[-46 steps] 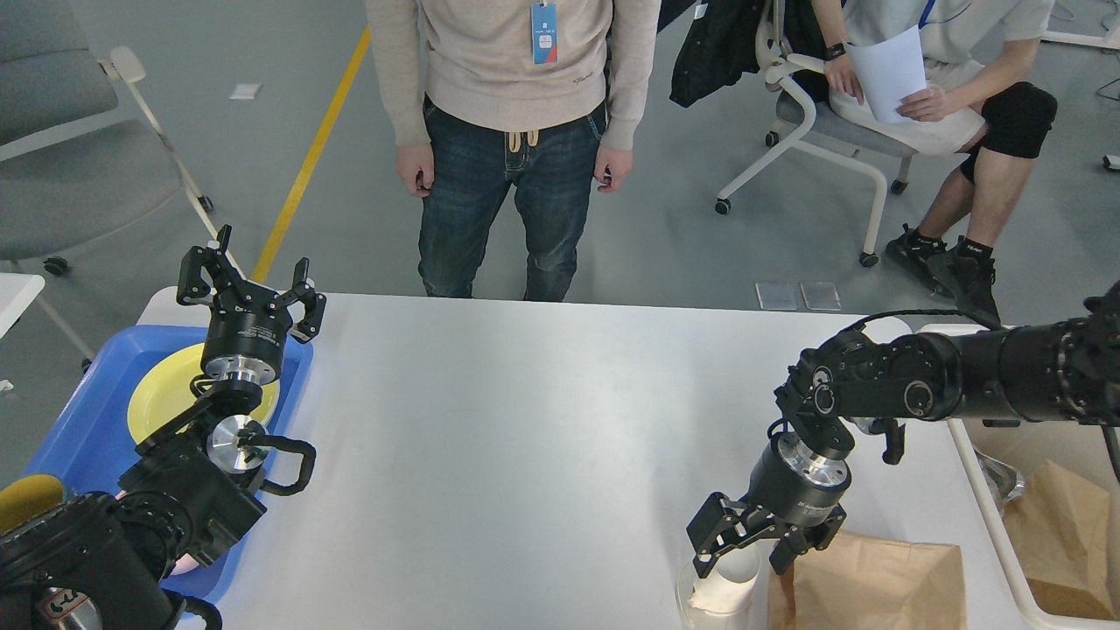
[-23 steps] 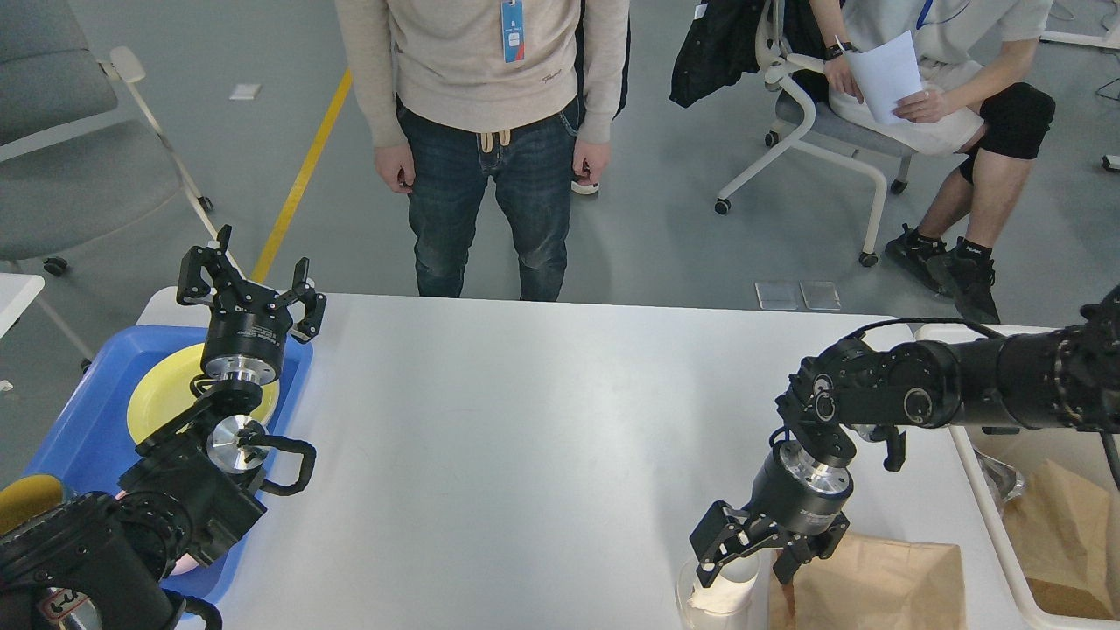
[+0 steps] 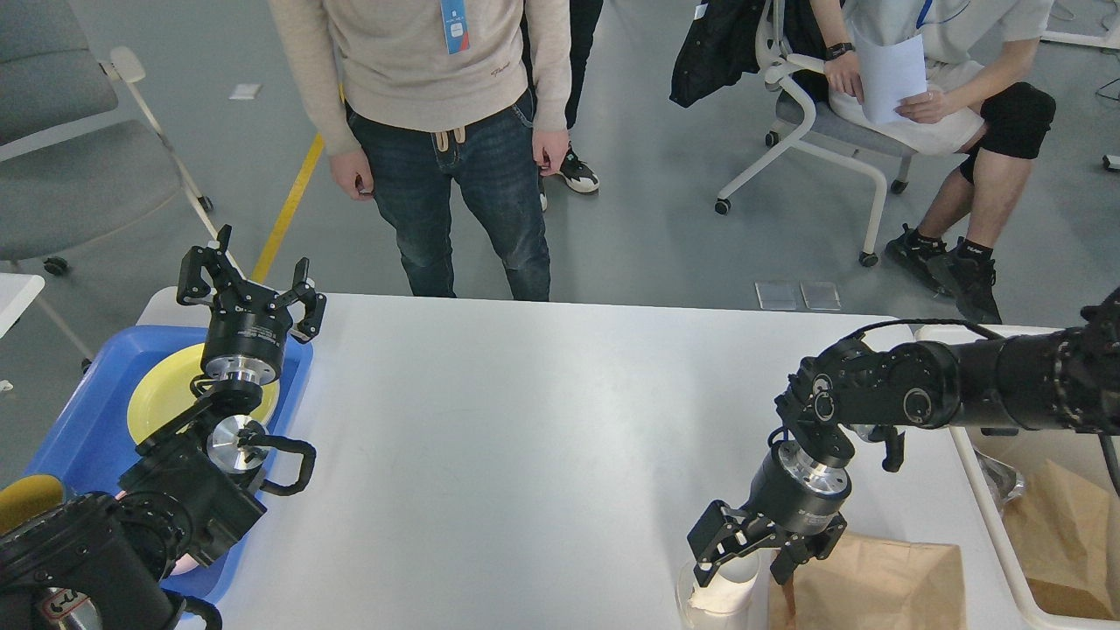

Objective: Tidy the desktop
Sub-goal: 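Close the right gripper around the white paper cup, then lift the paper cup with the right gripper and drop it in the white bin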

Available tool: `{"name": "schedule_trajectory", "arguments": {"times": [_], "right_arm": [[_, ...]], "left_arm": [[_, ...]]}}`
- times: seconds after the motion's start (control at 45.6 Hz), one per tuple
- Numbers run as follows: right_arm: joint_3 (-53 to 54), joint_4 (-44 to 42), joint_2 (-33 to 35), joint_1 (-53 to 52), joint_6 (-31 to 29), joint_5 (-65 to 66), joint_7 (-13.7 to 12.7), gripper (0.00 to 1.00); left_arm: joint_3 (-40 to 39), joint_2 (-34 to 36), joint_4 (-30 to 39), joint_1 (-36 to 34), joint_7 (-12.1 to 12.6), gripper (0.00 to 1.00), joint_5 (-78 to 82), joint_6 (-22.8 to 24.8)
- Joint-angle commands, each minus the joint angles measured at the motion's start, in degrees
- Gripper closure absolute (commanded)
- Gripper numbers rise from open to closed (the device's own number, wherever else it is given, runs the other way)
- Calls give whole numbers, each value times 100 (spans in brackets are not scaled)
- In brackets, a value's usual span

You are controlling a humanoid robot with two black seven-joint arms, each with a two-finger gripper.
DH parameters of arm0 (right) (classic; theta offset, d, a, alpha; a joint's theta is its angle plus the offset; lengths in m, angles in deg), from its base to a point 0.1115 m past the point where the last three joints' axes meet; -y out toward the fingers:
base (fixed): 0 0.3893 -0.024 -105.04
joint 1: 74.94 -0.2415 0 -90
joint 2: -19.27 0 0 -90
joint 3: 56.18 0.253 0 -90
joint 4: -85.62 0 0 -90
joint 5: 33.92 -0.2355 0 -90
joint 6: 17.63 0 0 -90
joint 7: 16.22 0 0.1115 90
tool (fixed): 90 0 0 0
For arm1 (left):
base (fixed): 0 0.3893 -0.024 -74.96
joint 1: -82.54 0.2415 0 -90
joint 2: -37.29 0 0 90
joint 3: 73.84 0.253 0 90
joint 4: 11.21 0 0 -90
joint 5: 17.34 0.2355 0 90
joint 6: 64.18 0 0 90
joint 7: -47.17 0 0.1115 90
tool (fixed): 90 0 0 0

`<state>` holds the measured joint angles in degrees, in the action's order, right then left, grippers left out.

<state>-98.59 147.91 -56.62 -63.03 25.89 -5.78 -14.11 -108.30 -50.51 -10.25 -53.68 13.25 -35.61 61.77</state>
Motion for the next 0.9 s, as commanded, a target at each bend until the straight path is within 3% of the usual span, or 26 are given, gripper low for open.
{"name": "schedule_trajectory", "arguments": {"times": [0.0, 0.307, 0.461, 0.527, 0.658, 0.746, 0.878], "right_arm": [[-22, -86, -14, 57, 51, 7, 0, 1], [-40, -95, -40, 22, 60, 174, 0, 45], [-22, -77, -40, -48, 51, 218, 0, 56], [-13, -77, -40, -83, 34, 209, 0, 70], [-13, -59, -31, -197, 25, 209, 9, 74], [-5, -51, 39, -460, -10, 209, 35, 86], [57, 11, 329, -988, -124, 192, 70, 91]], "left_arm": [[0, 0, 0, 0, 0, 3, -1, 0], [0, 0, 0, 0, 0, 3, -1, 0], [0, 0, 0, 0, 0, 3, -1, 0], [0, 0, 0, 0, 0, 3, -1, 0], [0, 0, 0, 0, 9, 3, -1, 0], [0, 0, 0, 0, 0, 3, -10, 0], [0, 0, 0, 0, 0, 3, -1, 0]]}}
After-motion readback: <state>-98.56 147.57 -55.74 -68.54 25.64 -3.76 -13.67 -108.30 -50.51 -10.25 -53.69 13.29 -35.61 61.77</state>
